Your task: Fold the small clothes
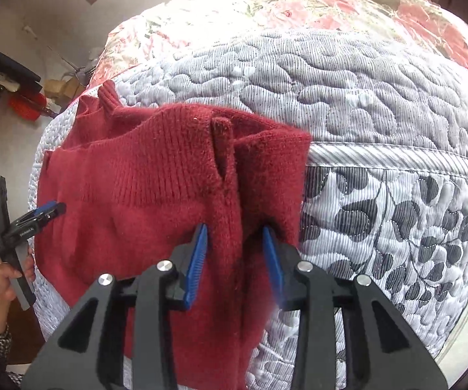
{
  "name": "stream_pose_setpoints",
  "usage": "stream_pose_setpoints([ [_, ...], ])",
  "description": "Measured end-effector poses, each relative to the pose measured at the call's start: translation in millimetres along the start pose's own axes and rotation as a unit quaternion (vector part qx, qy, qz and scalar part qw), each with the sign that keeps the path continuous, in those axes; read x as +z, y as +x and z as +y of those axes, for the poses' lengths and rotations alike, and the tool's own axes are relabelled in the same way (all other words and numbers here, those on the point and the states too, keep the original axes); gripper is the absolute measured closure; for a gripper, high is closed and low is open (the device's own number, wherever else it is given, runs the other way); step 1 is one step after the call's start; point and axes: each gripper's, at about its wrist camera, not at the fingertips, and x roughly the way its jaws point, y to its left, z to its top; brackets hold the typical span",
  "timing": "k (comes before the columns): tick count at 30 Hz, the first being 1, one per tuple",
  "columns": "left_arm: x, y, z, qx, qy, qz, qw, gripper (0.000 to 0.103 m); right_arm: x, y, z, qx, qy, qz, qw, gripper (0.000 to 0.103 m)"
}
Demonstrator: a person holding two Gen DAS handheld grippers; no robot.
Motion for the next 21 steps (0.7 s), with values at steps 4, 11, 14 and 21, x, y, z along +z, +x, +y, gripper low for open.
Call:
stream_pose_setpoints([
  [4, 0, 4, -1, 0.0, -0.002, 0.002, 1.0, 0.022, 3, 3, 6, 0.005, -0.018, 0.004, 1.0, 0.091],
  [11, -2, 5, 6, -0.012, -0.016, -0.002, 0.9998, 0.022, 0, -10, 8, -0.017, -0.012, -0.019, 1.0, 0.096],
  [14, -2, 8, 7, -0.011, -0.014, -0.001, 0.9998, 0.021, -6, 1, -4, -0.019, 0.0, -0.008, 1.0, 0.095],
  [21, -2, -6, -3, 0.009, -0.009, -0.005, 0.9999, 0.022, -25, -27, 1, 0.003, 0.004, -0.03, 1.0, 0.077],
])
